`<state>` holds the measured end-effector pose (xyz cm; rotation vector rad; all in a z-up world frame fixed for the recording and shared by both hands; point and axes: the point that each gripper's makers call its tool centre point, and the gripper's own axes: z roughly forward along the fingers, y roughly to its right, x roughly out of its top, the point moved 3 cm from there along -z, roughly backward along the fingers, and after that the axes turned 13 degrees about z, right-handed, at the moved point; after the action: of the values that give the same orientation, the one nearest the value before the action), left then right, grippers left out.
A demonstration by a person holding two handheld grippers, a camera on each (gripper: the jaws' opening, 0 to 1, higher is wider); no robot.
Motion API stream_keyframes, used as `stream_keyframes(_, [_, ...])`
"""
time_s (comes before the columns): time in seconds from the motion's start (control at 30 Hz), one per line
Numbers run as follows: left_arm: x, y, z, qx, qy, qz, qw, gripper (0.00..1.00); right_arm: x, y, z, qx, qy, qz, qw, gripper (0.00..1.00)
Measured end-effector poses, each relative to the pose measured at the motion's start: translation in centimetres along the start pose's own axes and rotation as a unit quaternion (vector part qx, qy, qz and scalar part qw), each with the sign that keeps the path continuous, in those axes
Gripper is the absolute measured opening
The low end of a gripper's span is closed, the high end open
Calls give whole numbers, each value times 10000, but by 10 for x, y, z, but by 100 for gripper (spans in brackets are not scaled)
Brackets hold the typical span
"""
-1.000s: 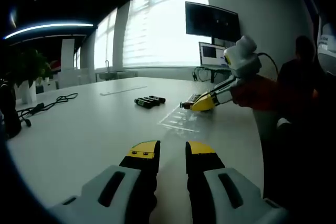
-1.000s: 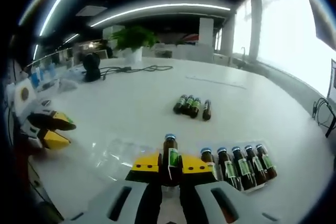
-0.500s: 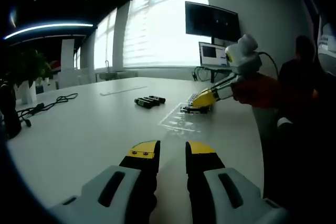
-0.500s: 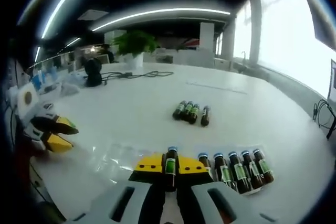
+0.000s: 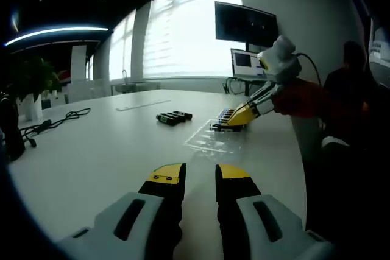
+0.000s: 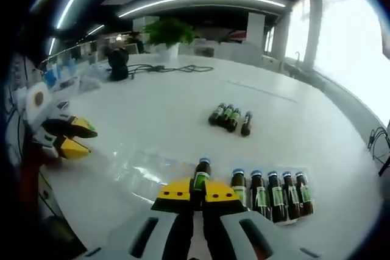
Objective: Grip medicine bottles put into box
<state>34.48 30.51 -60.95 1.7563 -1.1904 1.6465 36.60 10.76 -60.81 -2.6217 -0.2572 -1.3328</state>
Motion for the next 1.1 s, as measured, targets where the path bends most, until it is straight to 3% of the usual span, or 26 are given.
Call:
stream_keyframes(0.27, [0,0,0,-3,1,-1,10000,13,-8,3,1,-32,-276,6,9996,0])
stream_keyframes(0.4, [0,0,0,-1,1,-1,10000,13,-4,1,0,-35,-116,0,9999,0])
stream_keyframes(0.73, [0,0,0,1,0,-3,10000,13,-5,-2,-2,-191,-133,-172,9996,1])
stream_keyframes(1.1, [0,0,0,-11,17,1,10000,14,0,0,-6,-88,117,-120,9998,3])
